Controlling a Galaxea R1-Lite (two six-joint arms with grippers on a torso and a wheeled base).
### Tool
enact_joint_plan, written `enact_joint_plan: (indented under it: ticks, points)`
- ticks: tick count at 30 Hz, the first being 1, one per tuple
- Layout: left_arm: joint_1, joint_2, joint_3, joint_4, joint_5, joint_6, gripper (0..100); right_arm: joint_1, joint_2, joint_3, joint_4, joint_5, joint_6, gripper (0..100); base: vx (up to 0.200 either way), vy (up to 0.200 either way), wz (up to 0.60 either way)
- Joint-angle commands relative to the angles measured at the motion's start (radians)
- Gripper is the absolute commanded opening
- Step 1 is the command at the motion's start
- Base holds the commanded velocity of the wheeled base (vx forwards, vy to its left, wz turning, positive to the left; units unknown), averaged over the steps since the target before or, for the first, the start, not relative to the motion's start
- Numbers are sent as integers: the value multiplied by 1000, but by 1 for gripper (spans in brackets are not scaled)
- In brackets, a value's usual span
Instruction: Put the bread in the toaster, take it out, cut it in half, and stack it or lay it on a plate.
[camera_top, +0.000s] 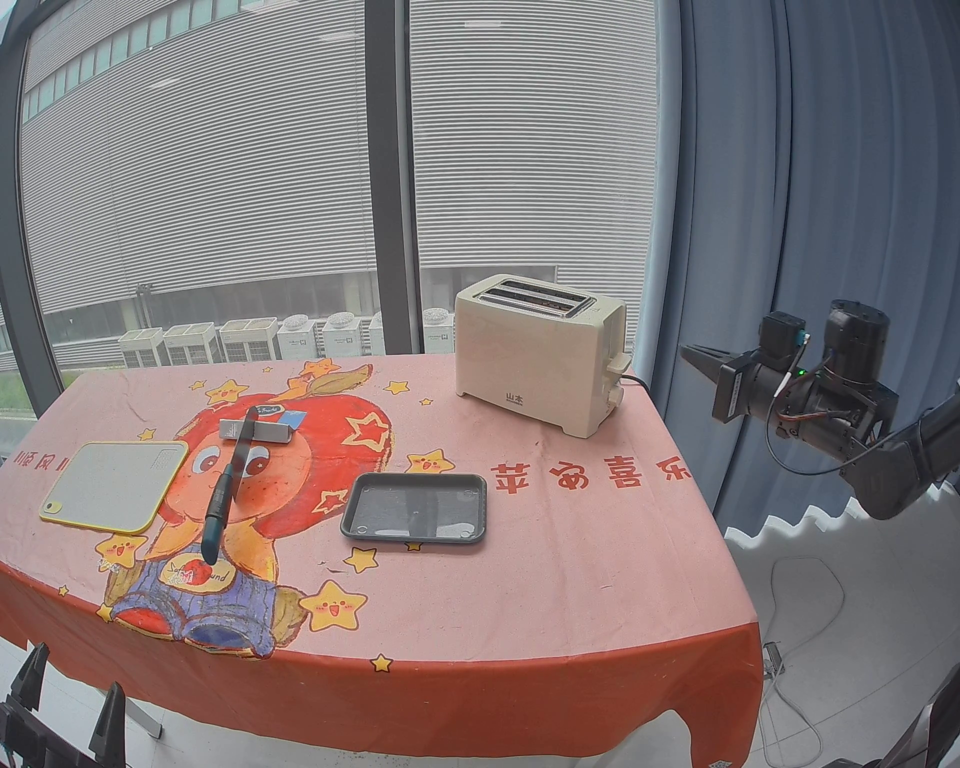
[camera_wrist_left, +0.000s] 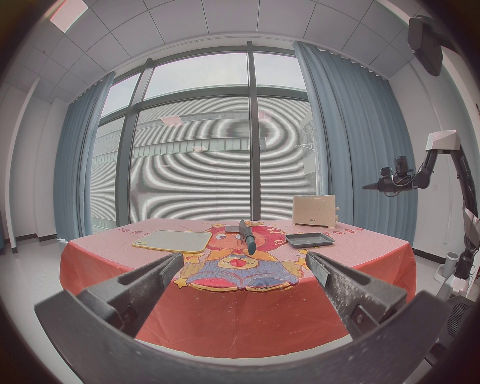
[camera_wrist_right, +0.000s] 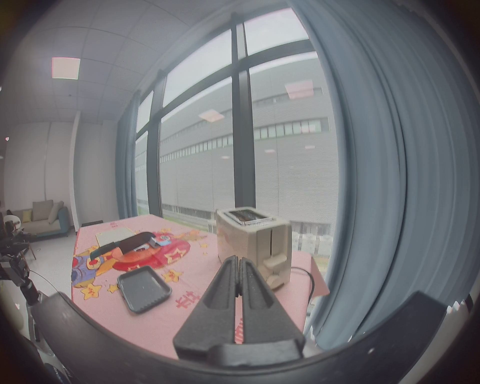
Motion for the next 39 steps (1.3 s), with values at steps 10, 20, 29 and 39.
enact_joint_plan:
  ticks: [10,20,29,39]
  points:
    - [0,-13,18,0,-2,1,100,-27,-102,372,-581,-114,203,0,0,0,0]
    - [0,-13,18,0,-4,1,100,23,-146,371,-620,-119,209,0,0,0,0]
    - [0,-13,18,0,-4,1,100,85,-214,394,-604,-122,209,0,0,0,0]
    - [0,-13,18,0,-4,1,100,95,-232,409,-603,-120,209,0,0,0,0]
